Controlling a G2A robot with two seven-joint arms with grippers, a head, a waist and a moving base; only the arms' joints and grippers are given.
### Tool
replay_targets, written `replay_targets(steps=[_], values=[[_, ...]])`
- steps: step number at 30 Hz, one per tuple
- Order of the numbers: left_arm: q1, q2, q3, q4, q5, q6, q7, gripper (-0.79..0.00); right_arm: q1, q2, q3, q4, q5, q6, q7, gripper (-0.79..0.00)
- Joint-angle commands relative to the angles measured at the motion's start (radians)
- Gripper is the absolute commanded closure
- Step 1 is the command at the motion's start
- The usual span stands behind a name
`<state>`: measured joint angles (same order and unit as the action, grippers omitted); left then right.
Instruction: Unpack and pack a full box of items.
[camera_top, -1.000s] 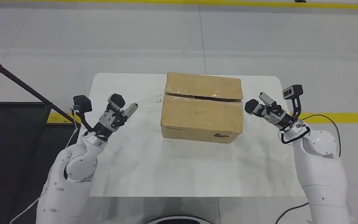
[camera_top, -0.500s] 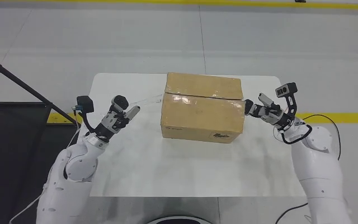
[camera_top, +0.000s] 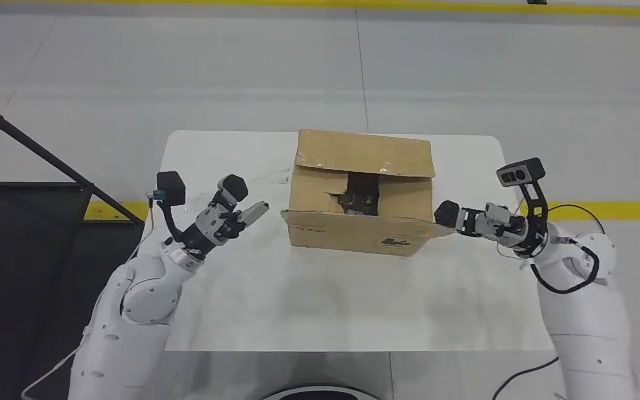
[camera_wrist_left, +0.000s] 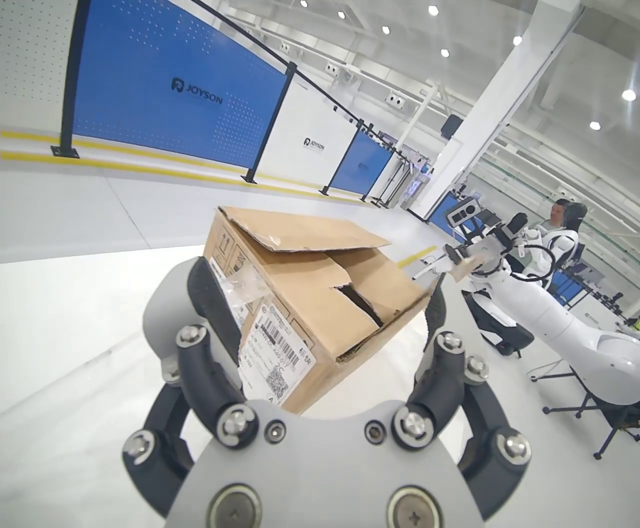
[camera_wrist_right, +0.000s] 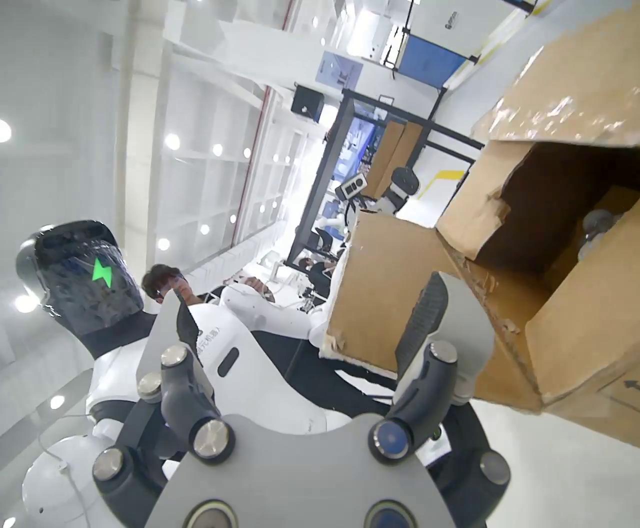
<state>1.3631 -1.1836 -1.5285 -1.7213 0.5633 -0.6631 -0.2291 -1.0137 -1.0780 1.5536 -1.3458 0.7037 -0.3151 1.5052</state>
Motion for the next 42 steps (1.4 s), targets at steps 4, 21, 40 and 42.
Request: replay_targets(steps=[4, 21, 40, 42], values=[[-0.009, 0.003, 0.017, 0.011, 0.017, -0.016, -0.030, -0.785, -0.083, 0.024, -0.001, -0.145, -0.143, -0.014, -0.013, -0.785], [-0.001, 0.025, 0.058, 0.043, 0.165, -0.079, -0.161, -0.785, -0.097, 0.084, -0.093, -0.170, -0.183, -0.104, -0.173, -0.785], [0.006, 0.030, 0.062, 0.048, 0.165, -0.067, -0.119, -0.785, -0.031, 0.068, -0.151, -0.114, -0.139, 0.081, -0.409, -0.785], [0.006, 0.030, 0.062, 0.048, 0.165, -0.067, -0.119, -0.785, -0.006, 0.063, -0.181, -0.102, -0.164, 0.127, -0.464, -0.785]])
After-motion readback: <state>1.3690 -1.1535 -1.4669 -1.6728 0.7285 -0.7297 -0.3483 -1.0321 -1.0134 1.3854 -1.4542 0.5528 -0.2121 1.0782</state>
